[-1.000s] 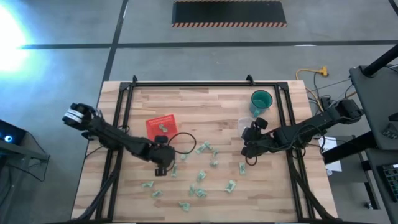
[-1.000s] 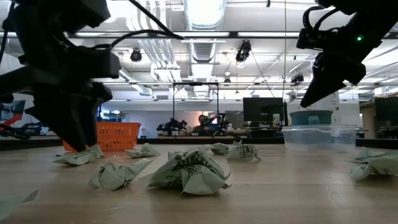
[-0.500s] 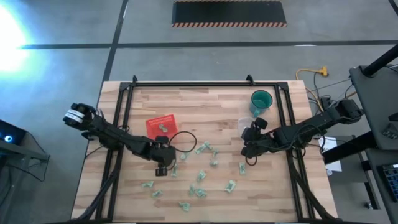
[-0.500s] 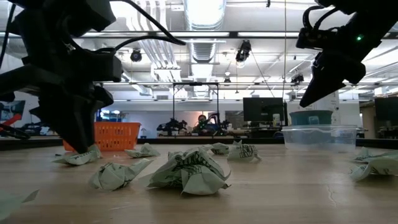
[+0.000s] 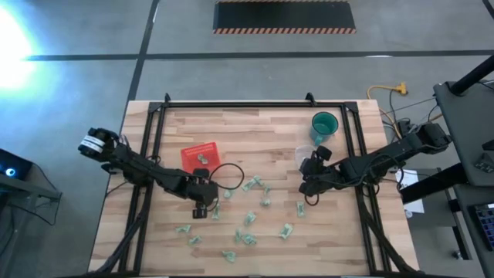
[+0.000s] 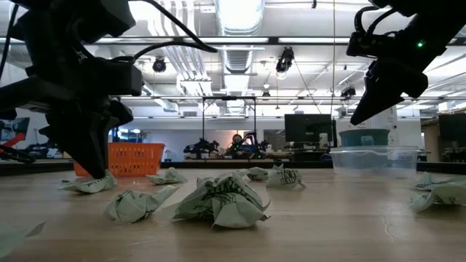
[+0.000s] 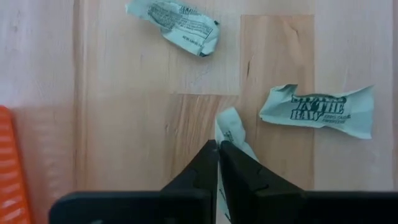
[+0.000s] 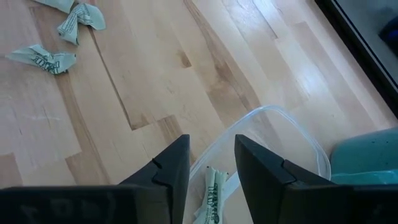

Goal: Pick and place items into bin
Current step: Put the stevia packet into the orange bin

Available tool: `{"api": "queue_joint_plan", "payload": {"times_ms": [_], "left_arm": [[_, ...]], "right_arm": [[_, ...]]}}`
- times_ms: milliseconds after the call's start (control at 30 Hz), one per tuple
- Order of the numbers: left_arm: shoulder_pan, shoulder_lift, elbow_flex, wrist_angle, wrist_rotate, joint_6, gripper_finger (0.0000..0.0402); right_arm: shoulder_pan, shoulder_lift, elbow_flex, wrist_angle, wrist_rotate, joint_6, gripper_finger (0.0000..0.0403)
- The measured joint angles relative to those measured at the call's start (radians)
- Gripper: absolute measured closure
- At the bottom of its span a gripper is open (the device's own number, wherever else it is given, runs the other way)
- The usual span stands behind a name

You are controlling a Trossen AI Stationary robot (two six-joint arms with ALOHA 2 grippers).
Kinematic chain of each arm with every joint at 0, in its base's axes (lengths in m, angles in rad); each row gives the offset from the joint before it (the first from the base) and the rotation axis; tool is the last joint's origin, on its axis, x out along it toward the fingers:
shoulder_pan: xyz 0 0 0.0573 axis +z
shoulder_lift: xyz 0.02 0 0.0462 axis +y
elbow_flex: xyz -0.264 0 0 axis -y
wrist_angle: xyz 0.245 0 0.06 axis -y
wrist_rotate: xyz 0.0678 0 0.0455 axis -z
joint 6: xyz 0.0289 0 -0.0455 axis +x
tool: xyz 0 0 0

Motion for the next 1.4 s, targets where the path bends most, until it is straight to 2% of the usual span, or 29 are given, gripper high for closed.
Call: {"api": "queue_joint_plan", "payload": {"times_ms": [300, 667, 933, 1033, 1267, 1400], "left_arm": [[-0.008, -0.05, 0.056, -0.002, -0.136, 0.086, 0.0401], [-0.018, -0.13, 0.055, -0.029, -0.519, 0.162, 0.0402], [-0.02, -0.195, 0.033, -0.065, -0.693, 0.151, 0.0402], [-0.019, -0.213, 0.026, -0.143, -0.756, 0.095, 0.0401], [-0.016, -0.228, 0.021, -0.341, -0.792, -0.067, 0.0401], [-0.013, -0.229, 0.006, -0.391, -0.796, -0.116, 0.0401]], "right_arm": [[0.0, 0.0, 0.0, 0.003, 0.001, -0.009, 0.0295], [0.0, 0.0, -0.001, 0.008, 0.002, -0.013, 0.0306], [0.0, 0.0, -0.001, 0.01, 0.002, -0.013, 0.0303], [0.0, 0.0, -0.001, 0.012, 0.002, -0.013, 0.0307], [0.0, 0.0, -0.001, 0.03, 0.003, -0.014, 0.0314], [0.0, 0.0, -0.001, 0.036, 0.003, -0.015, 0.0313]]}}
